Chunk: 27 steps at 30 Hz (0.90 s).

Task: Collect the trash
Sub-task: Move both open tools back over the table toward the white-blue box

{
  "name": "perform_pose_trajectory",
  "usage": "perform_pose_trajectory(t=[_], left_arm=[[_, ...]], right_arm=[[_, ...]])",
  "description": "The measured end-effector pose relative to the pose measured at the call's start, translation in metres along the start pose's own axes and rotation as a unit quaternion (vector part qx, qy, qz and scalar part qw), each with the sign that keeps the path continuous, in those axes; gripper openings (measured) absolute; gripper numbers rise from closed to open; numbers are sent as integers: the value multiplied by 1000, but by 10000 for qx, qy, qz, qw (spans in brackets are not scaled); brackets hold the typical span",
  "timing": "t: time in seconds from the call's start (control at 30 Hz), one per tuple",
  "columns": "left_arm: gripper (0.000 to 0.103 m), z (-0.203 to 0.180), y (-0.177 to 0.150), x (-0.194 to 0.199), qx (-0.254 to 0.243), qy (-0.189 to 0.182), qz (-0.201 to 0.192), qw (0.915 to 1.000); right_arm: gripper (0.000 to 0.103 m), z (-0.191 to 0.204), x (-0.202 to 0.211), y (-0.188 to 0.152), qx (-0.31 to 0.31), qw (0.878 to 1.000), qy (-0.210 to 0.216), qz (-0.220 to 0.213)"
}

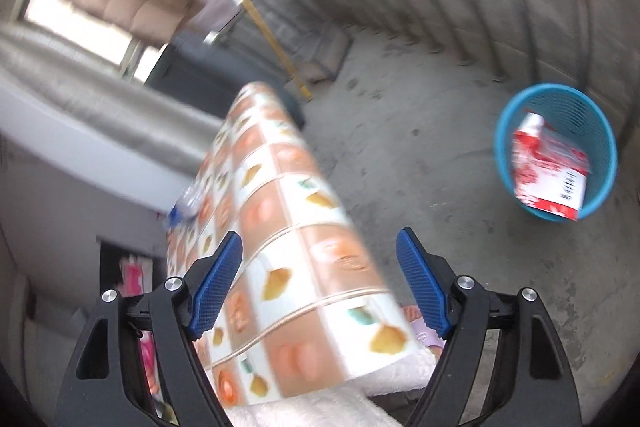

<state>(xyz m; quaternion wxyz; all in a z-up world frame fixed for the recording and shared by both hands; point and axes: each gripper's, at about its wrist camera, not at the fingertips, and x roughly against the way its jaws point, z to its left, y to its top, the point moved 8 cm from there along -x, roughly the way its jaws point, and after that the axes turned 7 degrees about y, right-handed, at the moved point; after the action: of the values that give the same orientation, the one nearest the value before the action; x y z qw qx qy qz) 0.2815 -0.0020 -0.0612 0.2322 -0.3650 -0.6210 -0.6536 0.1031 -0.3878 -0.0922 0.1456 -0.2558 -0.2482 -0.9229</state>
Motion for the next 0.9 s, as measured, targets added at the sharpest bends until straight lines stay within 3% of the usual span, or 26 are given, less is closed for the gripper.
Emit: perform_pose_trajectory(t=[0.1,0.2,0.3,0.43,0.63,0.73,0.9], left_arm=[[83,62,-4,-33,605,276,278,9974],[83,82,-14,-52,1146,-384,599,9909],[83,71,-22,-55,1312,-1204,701,9815],[83,43,-37,-46,1120,-1890,754,9727],[82,1,-61,-18,851,-2953,948,9469],[83,-8,-69,-5,683,-3079,903,9446],[83,20,-70,0,821,-2599,703,9596]], right_arm=[[78,54,-37,-18,401,9980,158,454],[78,90,-71,-38,639,9941,140,866],[78,117,-102,-62,815,9887,25,1257],[78,143,-134,-85,972,9818,-147,1623],[78,179,-177,-113,1420,9681,-340,2034],[78,196,-205,-125,1685,9589,-456,2236],[85,224,-244,-144,2240,9428,-715,2365]])
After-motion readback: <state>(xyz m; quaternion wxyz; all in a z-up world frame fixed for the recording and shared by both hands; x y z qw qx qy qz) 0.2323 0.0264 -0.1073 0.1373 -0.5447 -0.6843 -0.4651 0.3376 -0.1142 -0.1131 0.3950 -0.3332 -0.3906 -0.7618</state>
